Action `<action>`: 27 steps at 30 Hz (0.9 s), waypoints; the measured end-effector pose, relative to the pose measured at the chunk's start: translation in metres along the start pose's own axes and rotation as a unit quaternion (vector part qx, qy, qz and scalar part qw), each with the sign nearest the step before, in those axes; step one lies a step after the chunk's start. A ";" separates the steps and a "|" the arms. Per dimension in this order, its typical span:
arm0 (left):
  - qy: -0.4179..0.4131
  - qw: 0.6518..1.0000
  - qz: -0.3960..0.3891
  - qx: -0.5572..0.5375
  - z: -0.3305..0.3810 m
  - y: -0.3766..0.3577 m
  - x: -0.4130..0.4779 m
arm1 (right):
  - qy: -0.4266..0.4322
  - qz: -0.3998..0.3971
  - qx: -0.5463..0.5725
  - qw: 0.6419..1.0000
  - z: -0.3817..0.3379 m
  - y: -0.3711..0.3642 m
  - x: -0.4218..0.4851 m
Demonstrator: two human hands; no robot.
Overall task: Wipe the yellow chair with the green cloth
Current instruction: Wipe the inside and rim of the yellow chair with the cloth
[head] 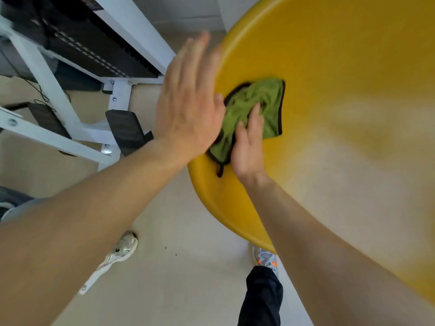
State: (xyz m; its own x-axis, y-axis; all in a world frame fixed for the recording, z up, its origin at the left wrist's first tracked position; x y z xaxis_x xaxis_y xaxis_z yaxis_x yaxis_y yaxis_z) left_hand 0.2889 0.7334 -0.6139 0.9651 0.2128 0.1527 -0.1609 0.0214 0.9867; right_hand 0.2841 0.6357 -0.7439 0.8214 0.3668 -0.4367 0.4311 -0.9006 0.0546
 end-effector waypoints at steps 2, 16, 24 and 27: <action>0.148 0.975 -0.050 -0.157 -0.026 -0.016 0.003 | -0.004 0.036 0.058 0.998 -0.027 -0.003 0.020; 0.344 0.804 -0.109 -0.473 -0.037 -0.048 -0.012 | -0.107 -0.061 -0.089 0.988 0.051 -0.023 -0.080; 0.381 0.757 -0.103 -0.521 -0.044 -0.051 -0.011 | -0.001 -0.013 -0.063 0.998 0.023 -0.043 -0.059; 0.370 0.776 -0.123 -0.496 -0.044 -0.050 -0.013 | -0.102 -0.065 -0.261 0.958 0.111 -0.018 -0.128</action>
State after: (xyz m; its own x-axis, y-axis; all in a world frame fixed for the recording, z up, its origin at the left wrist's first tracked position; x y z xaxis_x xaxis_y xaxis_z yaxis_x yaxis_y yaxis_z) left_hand 0.2754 0.7726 -0.6678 0.6678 0.5781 -0.4688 -0.4244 0.8132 0.3981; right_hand 0.1299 0.5791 -0.7883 0.6816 0.3669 -0.6331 0.6961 -0.5918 0.4065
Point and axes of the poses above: each hand's wrist, its own x-axis towards the middle knuckle, its own y-axis out of the back of the hand, z = x × y, the point moved 6 cm from there along x, towards the middle knuckle, and after that the axes turned 1 degree about -y, right-handed, at the moved point
